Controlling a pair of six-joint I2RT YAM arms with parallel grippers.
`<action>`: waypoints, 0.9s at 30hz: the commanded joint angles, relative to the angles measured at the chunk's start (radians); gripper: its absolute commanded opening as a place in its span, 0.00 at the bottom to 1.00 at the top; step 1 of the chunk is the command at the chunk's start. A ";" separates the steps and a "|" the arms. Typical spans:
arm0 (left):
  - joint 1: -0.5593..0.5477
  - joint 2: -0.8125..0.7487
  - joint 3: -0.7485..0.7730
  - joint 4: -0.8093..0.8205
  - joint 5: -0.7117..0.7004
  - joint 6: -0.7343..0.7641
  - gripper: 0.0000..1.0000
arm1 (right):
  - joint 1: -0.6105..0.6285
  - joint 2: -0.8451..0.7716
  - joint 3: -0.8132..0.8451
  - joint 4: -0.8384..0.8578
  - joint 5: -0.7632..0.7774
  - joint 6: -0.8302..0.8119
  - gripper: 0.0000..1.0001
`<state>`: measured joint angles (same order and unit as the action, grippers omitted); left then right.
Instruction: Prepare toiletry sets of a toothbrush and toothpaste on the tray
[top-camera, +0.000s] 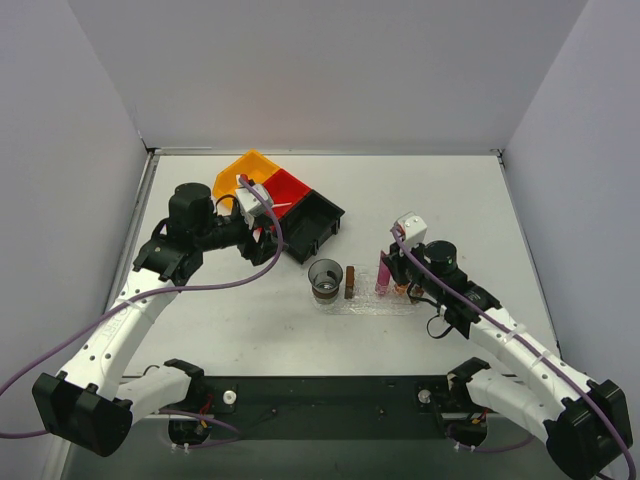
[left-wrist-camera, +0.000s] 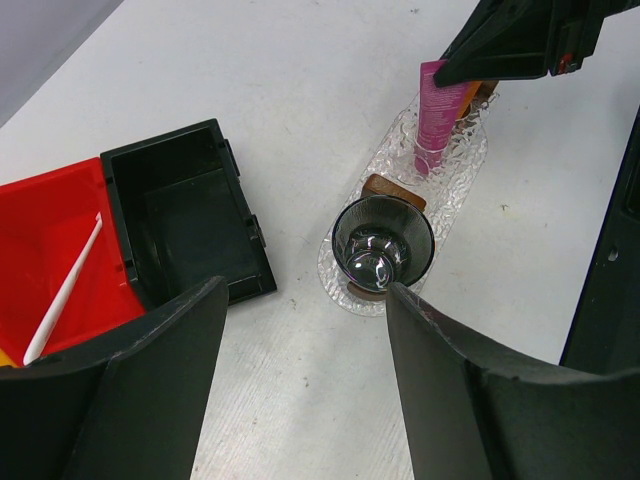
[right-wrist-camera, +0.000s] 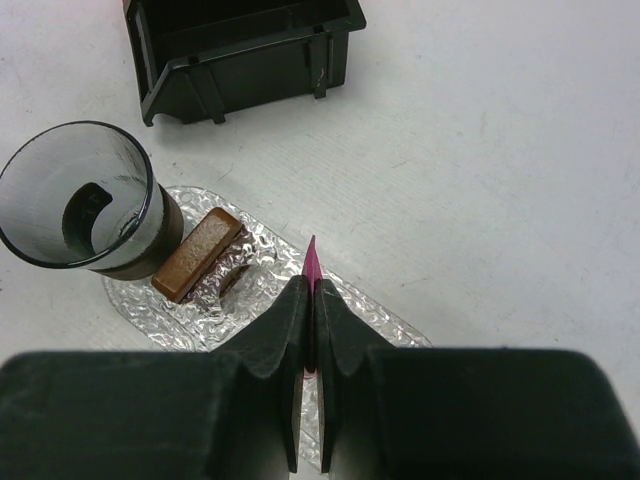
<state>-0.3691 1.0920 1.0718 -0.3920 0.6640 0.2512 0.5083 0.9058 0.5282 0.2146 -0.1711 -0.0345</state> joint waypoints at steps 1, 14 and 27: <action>0.007 -0.015 -0.001 0.021 0.026 0.017 0.75 | -0.013 -0.010 -0.013 0.065 -0.033 -0.018 0.02; 0.007 -0.018 0.008 0.012 0.028 0.022 0.75 | -0.019 -0.022 -0.010 0.062 -0.047 -0.024 0.20; 0.007 -0.009 0.010 0.008 0.028 0.034 0.75 | -0.034 -0.062 0.006 0.043 -0.047 -0.039 0.25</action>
<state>-0.3691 1.0920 1.0718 -0.3954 0.6643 0.2710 0.4828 0.8619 0.5175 0.2268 -0.1978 -0.0570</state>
